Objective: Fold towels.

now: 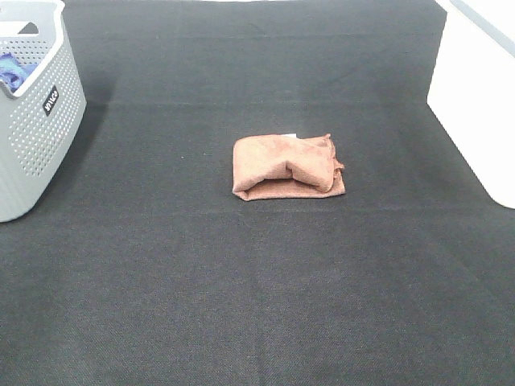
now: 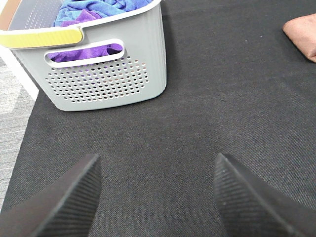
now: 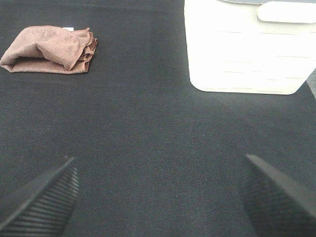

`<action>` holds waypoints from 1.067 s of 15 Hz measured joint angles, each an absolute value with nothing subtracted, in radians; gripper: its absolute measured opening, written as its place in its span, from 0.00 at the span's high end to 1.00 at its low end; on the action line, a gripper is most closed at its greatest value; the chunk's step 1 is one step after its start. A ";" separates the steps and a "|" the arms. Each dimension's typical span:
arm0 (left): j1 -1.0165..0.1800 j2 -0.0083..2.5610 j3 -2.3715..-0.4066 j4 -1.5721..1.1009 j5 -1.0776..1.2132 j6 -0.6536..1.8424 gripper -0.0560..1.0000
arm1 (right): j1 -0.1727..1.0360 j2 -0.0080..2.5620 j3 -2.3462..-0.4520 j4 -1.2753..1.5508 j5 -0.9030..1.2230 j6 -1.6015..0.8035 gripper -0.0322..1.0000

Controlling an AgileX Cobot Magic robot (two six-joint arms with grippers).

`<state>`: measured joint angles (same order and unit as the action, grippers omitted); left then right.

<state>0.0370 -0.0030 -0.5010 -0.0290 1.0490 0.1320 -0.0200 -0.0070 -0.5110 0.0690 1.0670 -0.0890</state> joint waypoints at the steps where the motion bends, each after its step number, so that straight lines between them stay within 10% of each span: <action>1: 0.037 -0.003 -0.501 -0.029 1.049 0.132 0.35 | -0.020 -0.007 -0.511 0.069 1.067 -0.089 0.16; 16: 0.037 -0.003 -0.501 -0.029 1.049 0.132 0.35 | -0.020 -0.007 -0.511 0.069 1.067 -0.089 0.16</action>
<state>0.0370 -0.0030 -0.5010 -0.0290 1.0490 0.1320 -0.0200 -0.0070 -0.5110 0.0690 1.0670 -0.0890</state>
